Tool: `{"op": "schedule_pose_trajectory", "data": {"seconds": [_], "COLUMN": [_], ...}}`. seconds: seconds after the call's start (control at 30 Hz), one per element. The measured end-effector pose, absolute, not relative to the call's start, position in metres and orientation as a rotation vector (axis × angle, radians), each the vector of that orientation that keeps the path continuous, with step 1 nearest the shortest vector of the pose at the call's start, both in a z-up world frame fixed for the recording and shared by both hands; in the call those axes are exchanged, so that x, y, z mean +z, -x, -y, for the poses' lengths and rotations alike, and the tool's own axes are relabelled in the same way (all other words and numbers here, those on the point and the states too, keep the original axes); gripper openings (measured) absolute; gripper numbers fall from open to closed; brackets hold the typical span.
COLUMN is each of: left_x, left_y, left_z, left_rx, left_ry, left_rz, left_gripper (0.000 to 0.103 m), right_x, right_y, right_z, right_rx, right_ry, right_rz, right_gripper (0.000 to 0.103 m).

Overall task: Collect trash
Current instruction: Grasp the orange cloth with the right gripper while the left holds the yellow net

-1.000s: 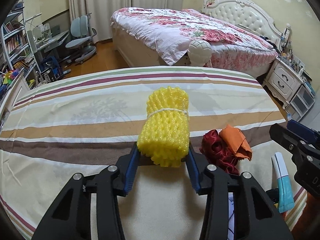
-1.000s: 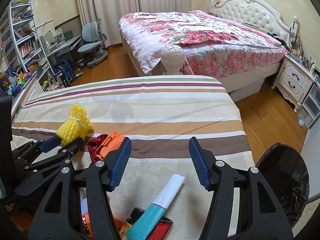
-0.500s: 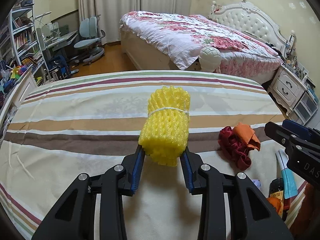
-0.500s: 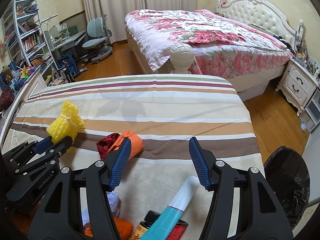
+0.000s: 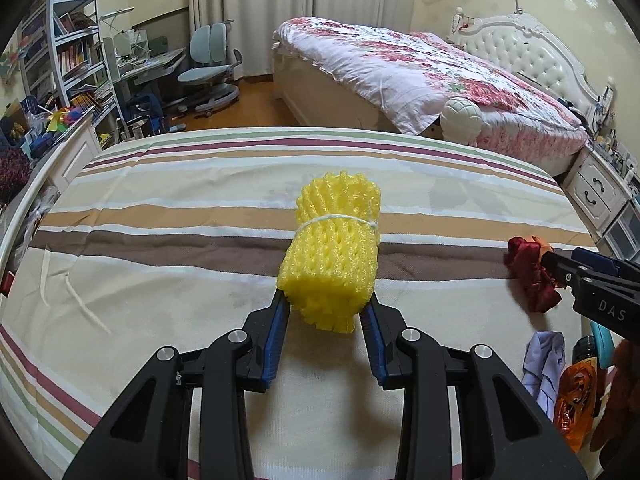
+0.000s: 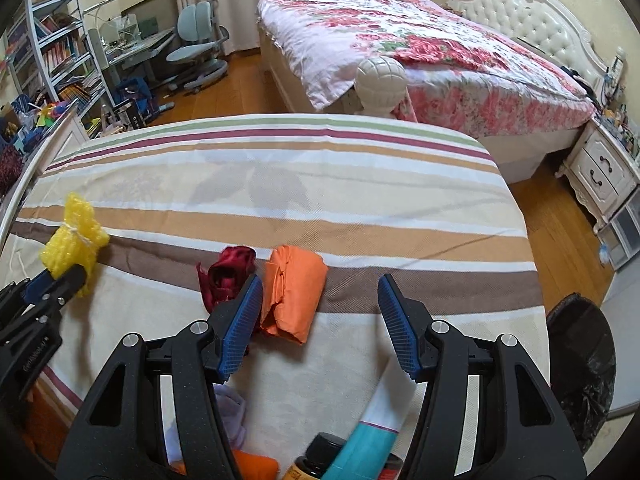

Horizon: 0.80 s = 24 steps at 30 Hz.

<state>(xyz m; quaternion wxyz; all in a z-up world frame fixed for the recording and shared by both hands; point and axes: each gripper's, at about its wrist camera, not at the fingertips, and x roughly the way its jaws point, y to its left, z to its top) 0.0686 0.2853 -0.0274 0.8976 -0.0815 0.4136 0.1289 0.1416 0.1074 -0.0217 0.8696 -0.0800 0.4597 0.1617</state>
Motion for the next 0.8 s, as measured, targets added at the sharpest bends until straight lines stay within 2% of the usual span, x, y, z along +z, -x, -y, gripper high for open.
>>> {"op": "schedule_pose_trajectory", "data": {"seconds": [0.8], "left_x": [-0.031], "left_y": [-0.063], "left_z": [-0.293], "left_rx": [0.293], "left_ry": [0.191], "left_rz": [-0.854], "left_gripper": [0.036], "right_x": [-0.024], "right_y": [-0.146], "right_z": [-0.105], "right_rx": [0.343], "right_ry": [0.184], "right_rz": [-0.985], "right_gripper": [0.058]}}
